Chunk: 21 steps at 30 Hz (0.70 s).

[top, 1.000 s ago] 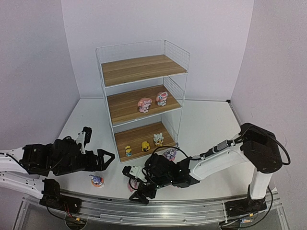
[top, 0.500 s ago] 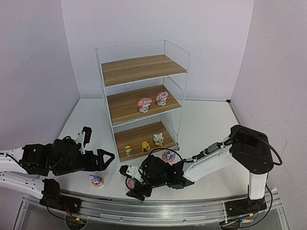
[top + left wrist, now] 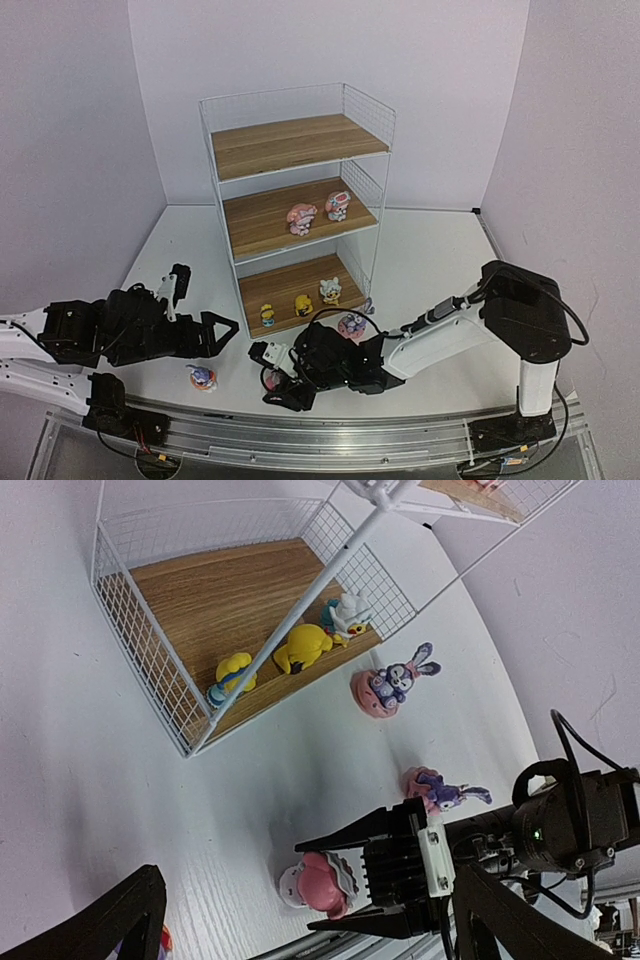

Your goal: Place and organize the plastic toys onto the shelf

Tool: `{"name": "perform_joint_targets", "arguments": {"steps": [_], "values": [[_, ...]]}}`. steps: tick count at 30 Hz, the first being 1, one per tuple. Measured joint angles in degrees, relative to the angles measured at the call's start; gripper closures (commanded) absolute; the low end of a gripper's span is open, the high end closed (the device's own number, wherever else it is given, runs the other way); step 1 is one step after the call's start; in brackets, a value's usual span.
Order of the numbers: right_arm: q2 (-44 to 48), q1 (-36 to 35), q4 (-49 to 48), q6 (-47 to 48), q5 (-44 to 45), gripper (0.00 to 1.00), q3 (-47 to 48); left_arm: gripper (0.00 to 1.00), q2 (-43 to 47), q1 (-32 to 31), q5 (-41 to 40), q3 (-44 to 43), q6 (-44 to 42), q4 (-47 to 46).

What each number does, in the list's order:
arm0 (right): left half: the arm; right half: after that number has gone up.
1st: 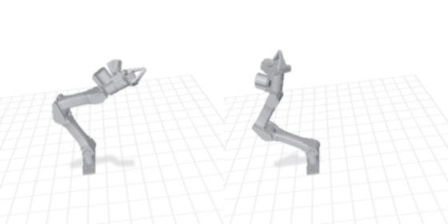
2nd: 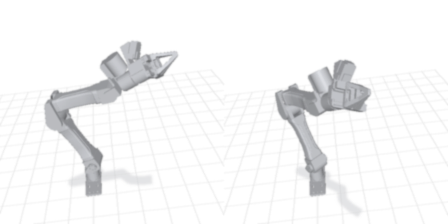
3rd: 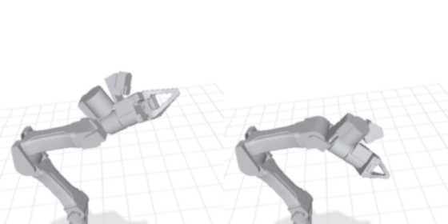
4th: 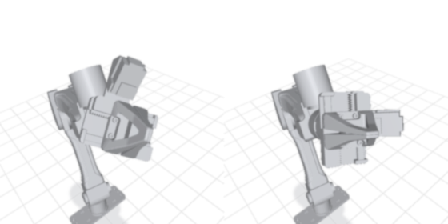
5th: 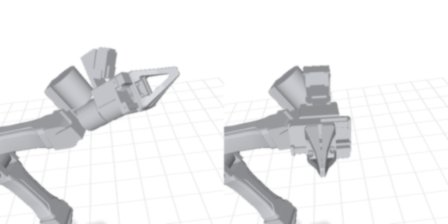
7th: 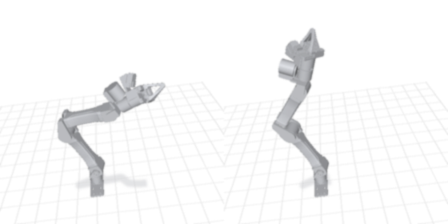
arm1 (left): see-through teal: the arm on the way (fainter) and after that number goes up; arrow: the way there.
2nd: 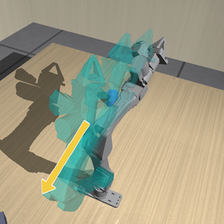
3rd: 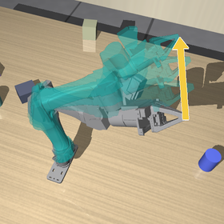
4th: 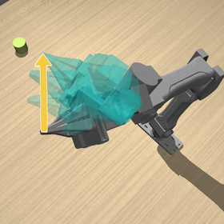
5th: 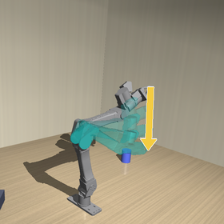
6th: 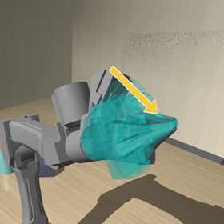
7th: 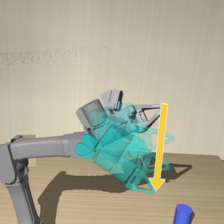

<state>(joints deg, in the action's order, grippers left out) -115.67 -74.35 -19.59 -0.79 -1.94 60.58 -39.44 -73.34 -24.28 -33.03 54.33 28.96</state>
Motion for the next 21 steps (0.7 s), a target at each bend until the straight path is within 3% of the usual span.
{"name": "perform_joint_targets", "arguments": {"steps": [4, 10, 15, 21], "values": [[5.59, 0.00, 1.02, -6.70, 1.70, 0.87, -2.53, 0.00, 0.64, 0.00, 3.24, 0.75, -3.79, -2.32], [27.22, 0.11, 6.33, -22.46, 5.36, 0.86, -5.62, 0.00, -0.03, 0.00, 17.43, 3.24, -16.18, -15.17], [41.24, 0.82, 12.96, -34.35, 5.48, 0.87, -4.78, 0.00, -7.31, 0.11, 28.92, 3.04, -26.08, -27.48], [42.28, 1.09, 23.39, -43.76, 3.85, 0.91, -0.80, 0.01, -15.67, 0.04, 36.57, 0.35, -34.00, -36.22]]}}
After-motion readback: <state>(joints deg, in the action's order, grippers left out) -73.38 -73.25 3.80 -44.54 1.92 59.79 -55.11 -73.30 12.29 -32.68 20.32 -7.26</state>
